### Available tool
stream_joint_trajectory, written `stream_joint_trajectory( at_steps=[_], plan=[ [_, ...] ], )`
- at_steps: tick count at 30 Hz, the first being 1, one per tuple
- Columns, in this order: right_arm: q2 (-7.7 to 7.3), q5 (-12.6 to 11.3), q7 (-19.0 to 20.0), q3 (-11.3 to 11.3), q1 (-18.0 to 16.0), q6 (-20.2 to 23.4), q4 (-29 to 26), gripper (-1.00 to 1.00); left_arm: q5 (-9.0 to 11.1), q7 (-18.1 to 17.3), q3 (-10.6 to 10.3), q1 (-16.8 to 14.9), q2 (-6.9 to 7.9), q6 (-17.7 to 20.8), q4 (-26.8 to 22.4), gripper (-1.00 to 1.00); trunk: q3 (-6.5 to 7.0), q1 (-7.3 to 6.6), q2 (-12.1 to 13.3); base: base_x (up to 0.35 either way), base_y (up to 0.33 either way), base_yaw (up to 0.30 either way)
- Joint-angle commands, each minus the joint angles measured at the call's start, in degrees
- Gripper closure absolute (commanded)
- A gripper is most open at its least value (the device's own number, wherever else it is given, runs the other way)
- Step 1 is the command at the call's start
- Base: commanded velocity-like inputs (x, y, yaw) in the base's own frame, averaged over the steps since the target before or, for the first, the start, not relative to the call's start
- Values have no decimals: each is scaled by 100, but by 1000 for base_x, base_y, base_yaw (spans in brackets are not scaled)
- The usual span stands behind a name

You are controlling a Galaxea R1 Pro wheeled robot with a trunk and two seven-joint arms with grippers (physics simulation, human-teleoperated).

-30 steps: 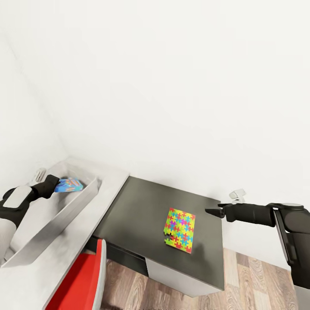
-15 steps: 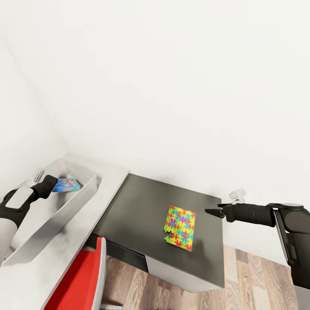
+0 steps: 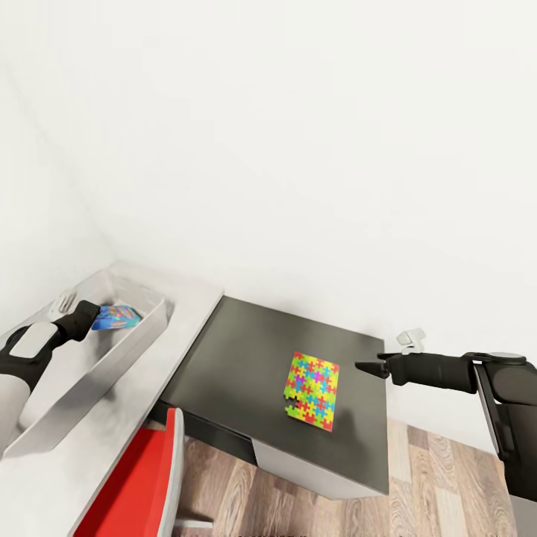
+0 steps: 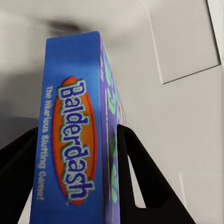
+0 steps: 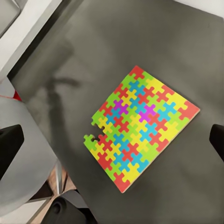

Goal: Put all the toys in the child's room - the three board games (two on the bed and one on the table), the two jigsaw puzzles on the table, and the tennis ball on the table - inside the toy box on the table in the child's room.

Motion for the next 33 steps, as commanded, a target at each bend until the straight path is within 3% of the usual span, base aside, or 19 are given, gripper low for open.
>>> stream_joint_trajectory(
  at_steps=[1,29,30,33],
  plan=[
    [1,55,59,-5,-6,41,-6,-100,57,36,19,-8,-1,34,-10,100,-19,3,-11,0,0,0],
    [11,55,56,-5,12,41,-6,-100,52,-7,18,-88,-1,32,-9,100,-249,3,-11,0,0,0],
    [11,55,55,-5,12,41,-6,-100,52,-7,18,-88,-1,32,-9,-100,-250,3,-11,0,0,0],
    [4,55,53,-5,13,41,-6,-100,50,-8,13,-88,-3,32,-9,-100,-251,3,-11,0,0,0]
  ],
)
